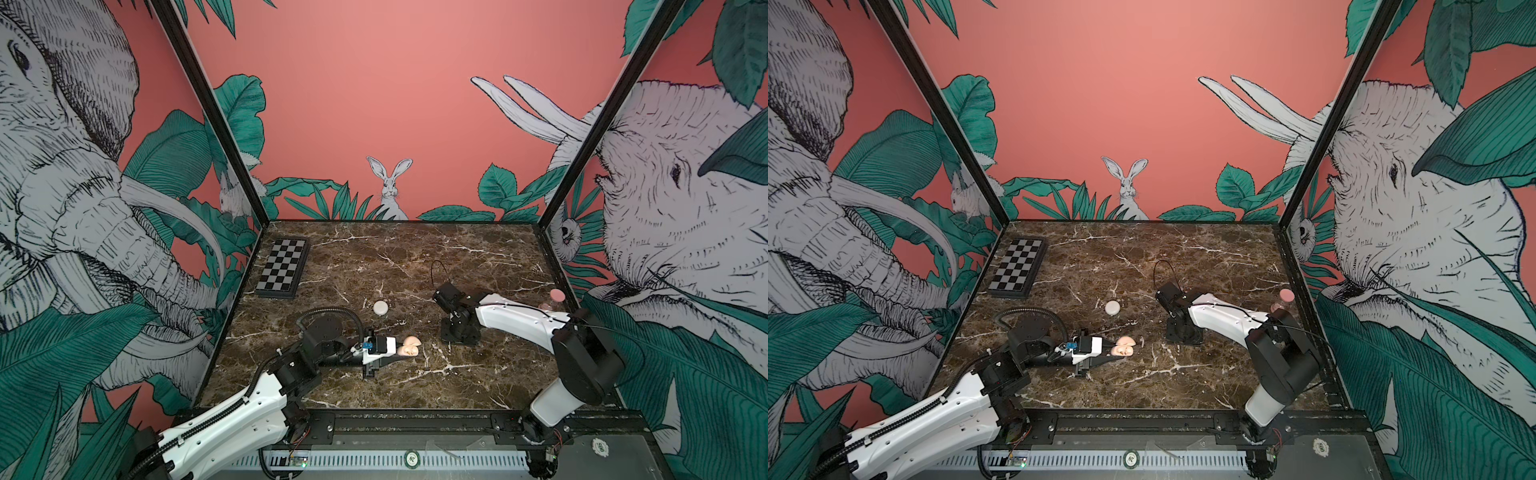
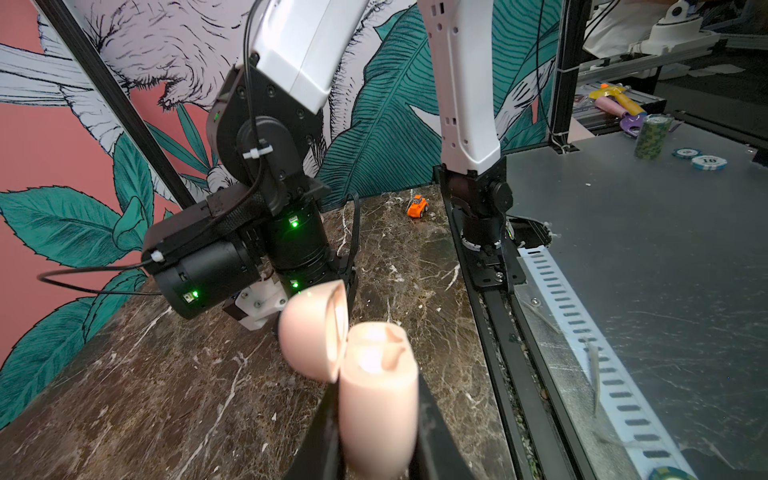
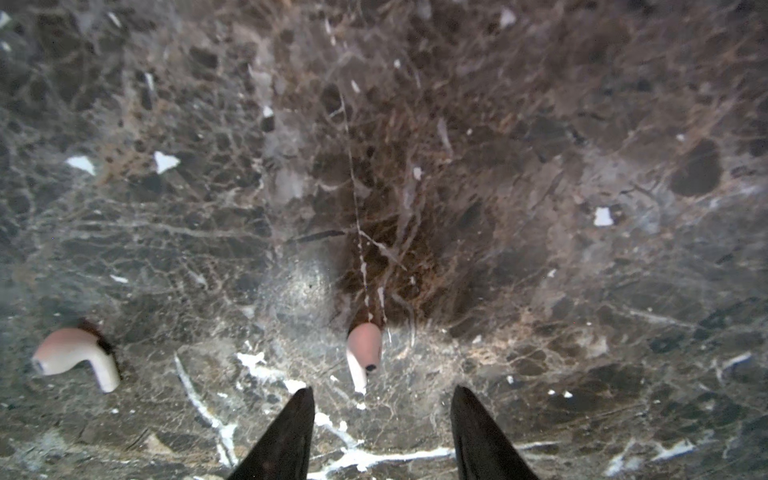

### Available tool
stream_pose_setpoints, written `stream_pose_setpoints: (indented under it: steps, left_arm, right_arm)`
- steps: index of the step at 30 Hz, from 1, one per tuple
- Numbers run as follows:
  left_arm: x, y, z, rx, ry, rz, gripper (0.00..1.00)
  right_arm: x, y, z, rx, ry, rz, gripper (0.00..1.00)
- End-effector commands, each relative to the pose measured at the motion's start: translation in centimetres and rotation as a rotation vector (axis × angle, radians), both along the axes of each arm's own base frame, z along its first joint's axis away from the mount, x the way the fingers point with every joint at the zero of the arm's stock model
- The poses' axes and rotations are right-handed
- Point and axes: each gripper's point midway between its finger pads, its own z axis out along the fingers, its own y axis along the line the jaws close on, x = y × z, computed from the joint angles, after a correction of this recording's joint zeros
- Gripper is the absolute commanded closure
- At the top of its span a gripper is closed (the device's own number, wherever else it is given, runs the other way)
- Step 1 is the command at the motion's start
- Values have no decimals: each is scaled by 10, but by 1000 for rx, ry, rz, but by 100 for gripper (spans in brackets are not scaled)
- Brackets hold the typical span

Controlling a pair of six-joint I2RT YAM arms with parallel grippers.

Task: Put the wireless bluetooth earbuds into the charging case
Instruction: 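Lower the right gripper and close it on a pink earbud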

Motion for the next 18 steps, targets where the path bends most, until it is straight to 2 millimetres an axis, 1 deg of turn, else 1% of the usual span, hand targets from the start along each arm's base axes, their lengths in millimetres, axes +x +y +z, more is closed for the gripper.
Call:
stream_pose_setpoints:
  steps: [1, 5, 7, 10, 18]
  left_arm:
    - [-3, -1, 12, -20, -37, -23, 100]
    - [-3, -1, 11, -15, -36, -22, 100]
    - [-3, -1, 12, -16, -37, -22, 100]
    - [-3, -2, 10, -10, -34, -25, 100]
    - [-2, -2, 9, -3, -33, -25, 100]
  right_arm:
    - [8, 6, 3, 13, -7, 1, 47]
    - [10, 6, 0, 2, -9, 4, 54]
    - [13, 5, -1, -6, -19, 4, 59]
    - [16, 3, -1, -28, -25, 2, 61]
    - [20, 4, -2, -26, -34, -4, 67]
